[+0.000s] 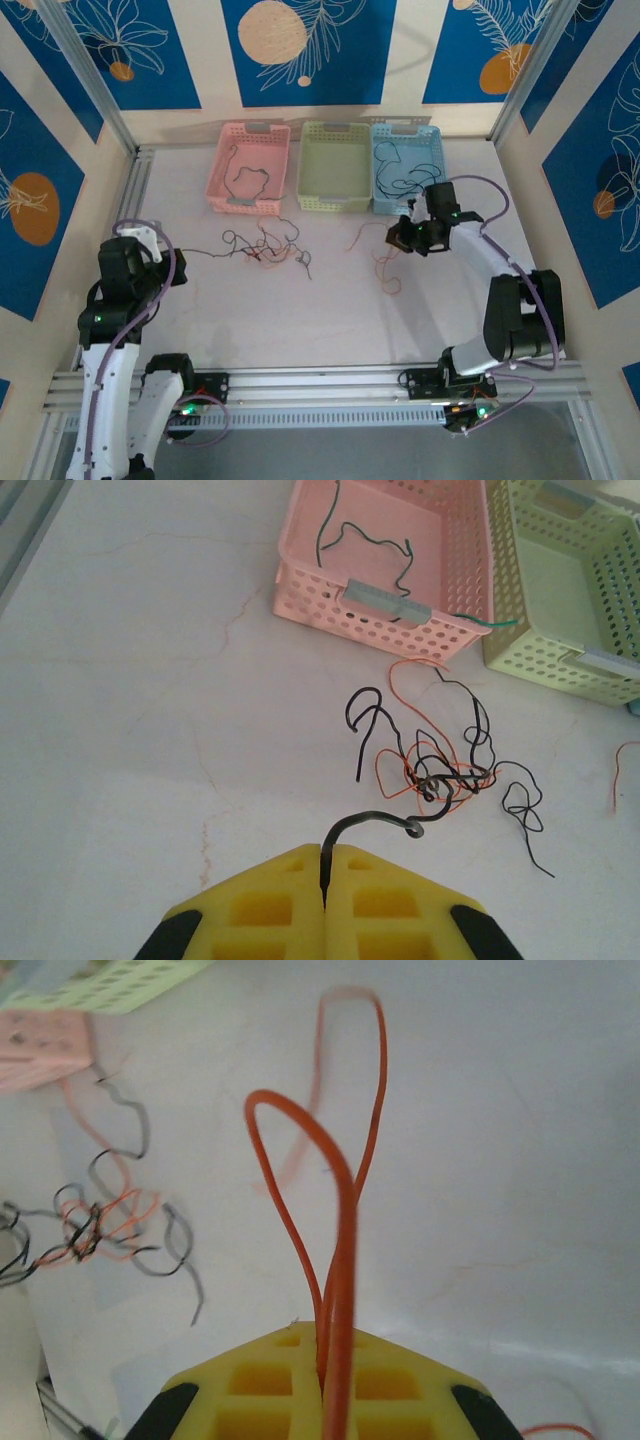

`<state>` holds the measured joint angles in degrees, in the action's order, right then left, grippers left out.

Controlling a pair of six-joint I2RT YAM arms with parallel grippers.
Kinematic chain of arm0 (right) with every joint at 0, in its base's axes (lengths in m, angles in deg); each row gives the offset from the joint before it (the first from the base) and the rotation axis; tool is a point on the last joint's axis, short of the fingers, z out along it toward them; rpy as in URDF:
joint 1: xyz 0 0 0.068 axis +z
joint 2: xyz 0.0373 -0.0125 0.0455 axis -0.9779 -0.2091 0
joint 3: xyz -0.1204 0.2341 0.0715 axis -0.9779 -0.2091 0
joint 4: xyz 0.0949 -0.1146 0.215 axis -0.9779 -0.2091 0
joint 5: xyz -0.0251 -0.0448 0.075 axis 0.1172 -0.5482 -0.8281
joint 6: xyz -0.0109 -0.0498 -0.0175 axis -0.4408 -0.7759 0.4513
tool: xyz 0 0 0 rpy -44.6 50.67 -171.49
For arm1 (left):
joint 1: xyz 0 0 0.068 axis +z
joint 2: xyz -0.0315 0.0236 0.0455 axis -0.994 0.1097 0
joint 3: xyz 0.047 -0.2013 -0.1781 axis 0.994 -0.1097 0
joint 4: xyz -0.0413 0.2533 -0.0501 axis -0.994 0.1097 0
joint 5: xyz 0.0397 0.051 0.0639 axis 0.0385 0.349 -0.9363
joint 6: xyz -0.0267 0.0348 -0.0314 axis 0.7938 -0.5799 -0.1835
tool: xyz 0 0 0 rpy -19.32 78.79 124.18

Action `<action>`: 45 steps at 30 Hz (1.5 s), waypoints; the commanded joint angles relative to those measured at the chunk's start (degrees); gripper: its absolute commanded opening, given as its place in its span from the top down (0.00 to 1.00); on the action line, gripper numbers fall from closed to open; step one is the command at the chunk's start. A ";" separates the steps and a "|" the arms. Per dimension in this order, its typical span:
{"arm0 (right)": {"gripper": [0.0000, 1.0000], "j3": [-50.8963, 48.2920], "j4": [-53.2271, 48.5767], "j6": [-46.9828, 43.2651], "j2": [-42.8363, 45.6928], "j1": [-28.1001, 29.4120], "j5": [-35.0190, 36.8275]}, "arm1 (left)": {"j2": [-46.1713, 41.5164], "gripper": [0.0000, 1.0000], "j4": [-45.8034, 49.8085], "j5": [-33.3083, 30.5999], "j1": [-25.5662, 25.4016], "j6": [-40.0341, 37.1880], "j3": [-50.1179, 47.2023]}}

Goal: Untangle the cables

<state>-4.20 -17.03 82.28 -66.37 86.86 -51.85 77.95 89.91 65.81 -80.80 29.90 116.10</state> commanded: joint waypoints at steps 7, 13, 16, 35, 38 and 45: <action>1.00 13.78 2.63 -0.56 3.46 5.08 -0.17 | 0.17 1.00 -0.81 2.11 0.59 -0.89 0.40; 1.00 28.26 2.51 0.28 -7.47 6.21 2.81 | 0.44 1.00 -1.03 2.77 0.62 -0.89 0.25; 1.00 37.30 1.88 1.98 -15.87 6.29 5.24 | 0.51 1.00 -1.07 2.98 0.61 -0.82 0.22; 0.56 90.86 -17.66 6.02 -60.30 6.43 9.05 | 1.50 1.00 -1.33 4.11 0.52 -0.98 0.14; 0.52 87.74 -18.13 4.42 -57.44 6.38 10.52 | 1.51 1.00 -1.34 4.11 0.54 -0.98 0.10; 0.54 62.57 -10.32 -0.32 -37.20 8.41 9.08 | 1.93 1.00 -1.66 5.48 0.49 -0.97 -0.05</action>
<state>65.52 -30.75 85.12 -115.09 93.37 -41.69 79.65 89.49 69.15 -80.80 29.90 116.10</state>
